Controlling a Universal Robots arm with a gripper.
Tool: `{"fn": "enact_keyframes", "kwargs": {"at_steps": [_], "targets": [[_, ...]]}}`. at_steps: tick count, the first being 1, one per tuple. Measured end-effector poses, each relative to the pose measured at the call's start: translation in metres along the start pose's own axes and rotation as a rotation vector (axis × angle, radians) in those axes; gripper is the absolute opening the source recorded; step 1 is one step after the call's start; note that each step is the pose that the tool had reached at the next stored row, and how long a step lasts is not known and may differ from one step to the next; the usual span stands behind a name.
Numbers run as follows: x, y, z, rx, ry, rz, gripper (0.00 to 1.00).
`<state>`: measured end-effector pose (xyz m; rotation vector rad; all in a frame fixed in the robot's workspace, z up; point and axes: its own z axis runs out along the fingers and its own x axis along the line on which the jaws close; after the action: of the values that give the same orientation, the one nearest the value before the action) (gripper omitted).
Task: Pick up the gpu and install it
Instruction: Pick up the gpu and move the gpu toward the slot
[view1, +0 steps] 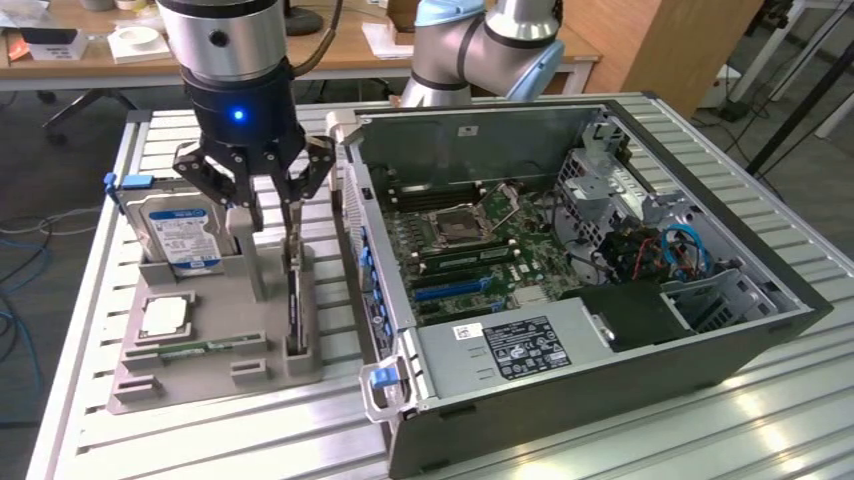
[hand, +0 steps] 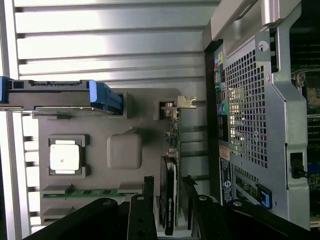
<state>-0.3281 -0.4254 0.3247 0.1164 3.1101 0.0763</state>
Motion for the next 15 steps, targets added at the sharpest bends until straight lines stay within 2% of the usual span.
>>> {"fn": "enact_keyframes", "kwargs": {"at_steps": [6, 15], "targets": [[0.0, -0.0009, 0.0017, -0.0006, -0.0002, 0.0, 0.36], [-0.001, -0.0168, 0.0008, -0.0112, 0.0007, 0.0, 0.36]]}}
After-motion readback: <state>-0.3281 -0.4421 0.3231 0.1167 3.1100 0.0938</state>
